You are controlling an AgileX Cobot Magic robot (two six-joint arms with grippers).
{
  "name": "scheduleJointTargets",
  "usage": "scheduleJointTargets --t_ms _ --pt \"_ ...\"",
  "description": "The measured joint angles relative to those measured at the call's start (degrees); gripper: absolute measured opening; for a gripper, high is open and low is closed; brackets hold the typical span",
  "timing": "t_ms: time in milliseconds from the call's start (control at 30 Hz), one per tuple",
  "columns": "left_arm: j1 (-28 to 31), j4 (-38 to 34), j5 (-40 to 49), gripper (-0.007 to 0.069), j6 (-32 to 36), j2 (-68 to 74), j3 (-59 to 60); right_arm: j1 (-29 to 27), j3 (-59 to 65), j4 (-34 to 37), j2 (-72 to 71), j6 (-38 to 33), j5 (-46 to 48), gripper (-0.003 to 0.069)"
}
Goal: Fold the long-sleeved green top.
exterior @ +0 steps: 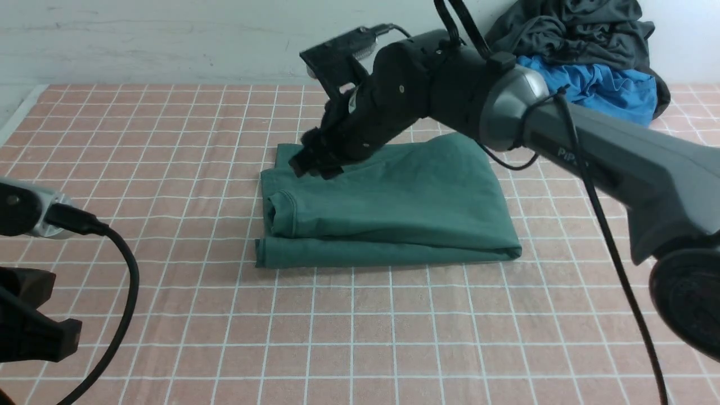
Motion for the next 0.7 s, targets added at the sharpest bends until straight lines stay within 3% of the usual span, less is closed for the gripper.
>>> scheduleJointTargets --t_ms 100,133,167,233,433,533,600,700 --pt "0.00 -0.29 -0.12 -0.0007 0.00 -1.08 0.00 0.17 -0.04 0.69 2.84 2.52 0.53 0.0191" --pt "0.00 -0.34 -0.59 -0.0007 0.00 -1.97 0.00 0.97 -0.04 2.99 5.27 3.07 -1.70 0.0129" --pt "0.00 -0.39 -0.74 -0.0007 0.00 -2.19 0.00 0.97 -0.04 3.27 5.57 3.07 -1.70 0.0121" --pt "0.00 -0.39 -1.29 -0.0007 0.00 -3.61 0.00 3.39 -0.04 6.24 9.03 1.50 -8.23 0.0040" --pt "0.00 -0.39 -5.56 -0.0007 1.74 -8.49 1.83 7.99 -0.49 3.66 9.51 -5.95 -17.67 -0.0010" --pt "0.00 -0.39 -10.07 -0.0007 2.18 -15.91 6.46 9.17 -3.10 -3.64 4.83 -7.09 -13.13 -0.0013" --pt "0.00 -0.27 -14.09 -0.0007 2.43 -23.88 11.38 9.17 -6.51 -13.28 -2.97 -7.06 -2.88 -0.0013" --pt "0.00 -0.02 -16.30 -0.0007 2.50 -28.96 14.48 9.11 -8.39 -18.80 -9.36 -6.99 5.68 -0.0013"
